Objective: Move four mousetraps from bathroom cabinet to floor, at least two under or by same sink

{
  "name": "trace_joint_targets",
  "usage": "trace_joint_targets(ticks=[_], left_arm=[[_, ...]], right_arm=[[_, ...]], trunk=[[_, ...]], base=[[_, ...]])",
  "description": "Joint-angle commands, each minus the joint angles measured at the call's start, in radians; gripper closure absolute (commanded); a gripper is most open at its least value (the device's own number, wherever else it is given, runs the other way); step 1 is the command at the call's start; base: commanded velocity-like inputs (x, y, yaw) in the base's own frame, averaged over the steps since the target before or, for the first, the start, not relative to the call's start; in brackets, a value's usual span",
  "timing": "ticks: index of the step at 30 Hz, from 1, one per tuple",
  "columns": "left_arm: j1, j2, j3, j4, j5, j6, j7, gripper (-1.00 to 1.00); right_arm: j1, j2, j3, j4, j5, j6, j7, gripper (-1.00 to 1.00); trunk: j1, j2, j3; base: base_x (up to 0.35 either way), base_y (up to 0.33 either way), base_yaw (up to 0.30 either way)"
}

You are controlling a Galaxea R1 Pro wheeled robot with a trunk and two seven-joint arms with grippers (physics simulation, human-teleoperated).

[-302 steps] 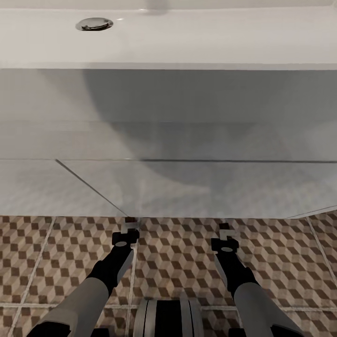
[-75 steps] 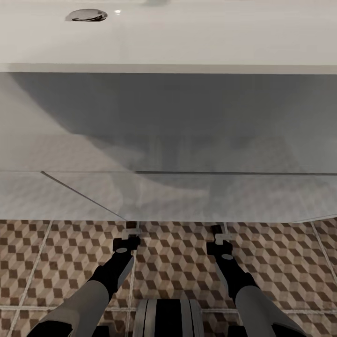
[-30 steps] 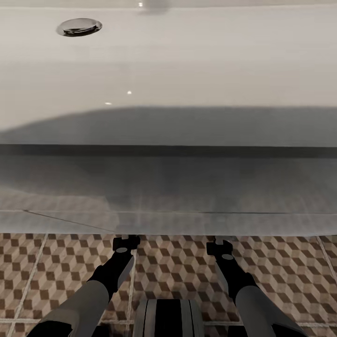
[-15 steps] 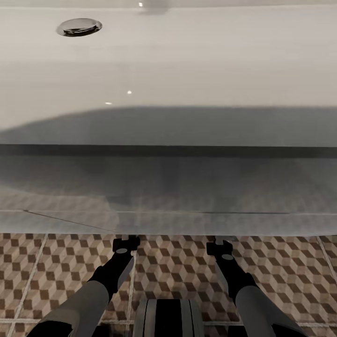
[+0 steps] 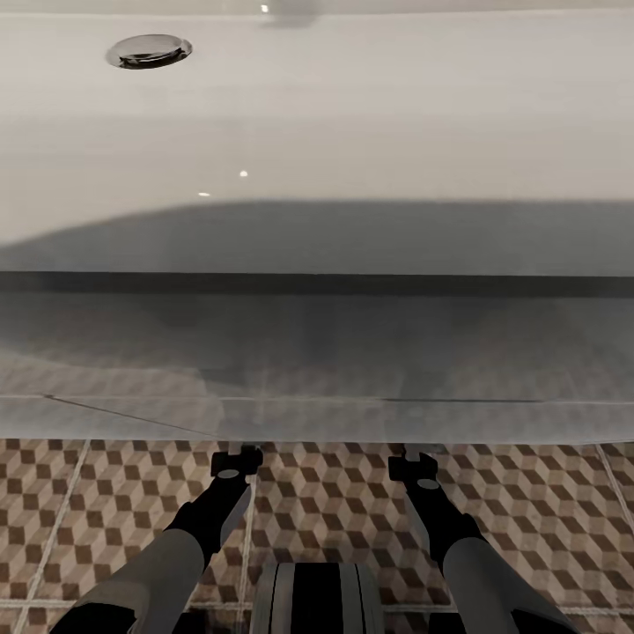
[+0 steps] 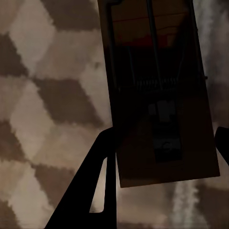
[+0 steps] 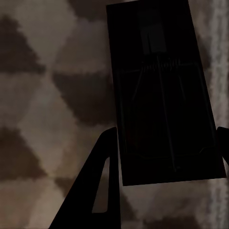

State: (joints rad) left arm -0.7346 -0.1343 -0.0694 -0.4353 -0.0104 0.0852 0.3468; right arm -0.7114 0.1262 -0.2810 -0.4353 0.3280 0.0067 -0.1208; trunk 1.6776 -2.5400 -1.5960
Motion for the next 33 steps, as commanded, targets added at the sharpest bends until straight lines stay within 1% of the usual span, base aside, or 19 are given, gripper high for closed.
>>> trace_joint_targets(ticks=[1,24,25,33], left_arm=[[0.000,0.001,-0.007,-0.001,-0.002,0.010,0.008,1.00],[0.000,0.002,-0.007,0.013,0.003,0.013,0.006,1.00],[0.000,0.002,-0.007,0.013,0.003,0.013,0.006,1.00],[0.001,0.002,-0.007,0.013,0.003,0.013,0.006,1.00]], right_arm=[[0.000,0.001,-0.006,0.000,0.008,0.000,0.000,1.00],[0.000,0.001,-0.006,0.000,0.008,0.000,0.000,1.00],[0.000,0.001,-0.006,0.000,0.008,0.000,0.000,-1.00],[0.000,0.001,-0.006,-0.001,0.009,-0.001,0.000,-1.00]], trunk=[[0.000,0.000,-0.001],[0.000,0.000,-0.001],[0.000,0.000,-0.001],[0.000,0.000,-0.001]], base=[[0.000,0.000,0.000],[0.000,0.000,0.000],[0.000,0.000,0.000],[0.000,0.000,0.000]])
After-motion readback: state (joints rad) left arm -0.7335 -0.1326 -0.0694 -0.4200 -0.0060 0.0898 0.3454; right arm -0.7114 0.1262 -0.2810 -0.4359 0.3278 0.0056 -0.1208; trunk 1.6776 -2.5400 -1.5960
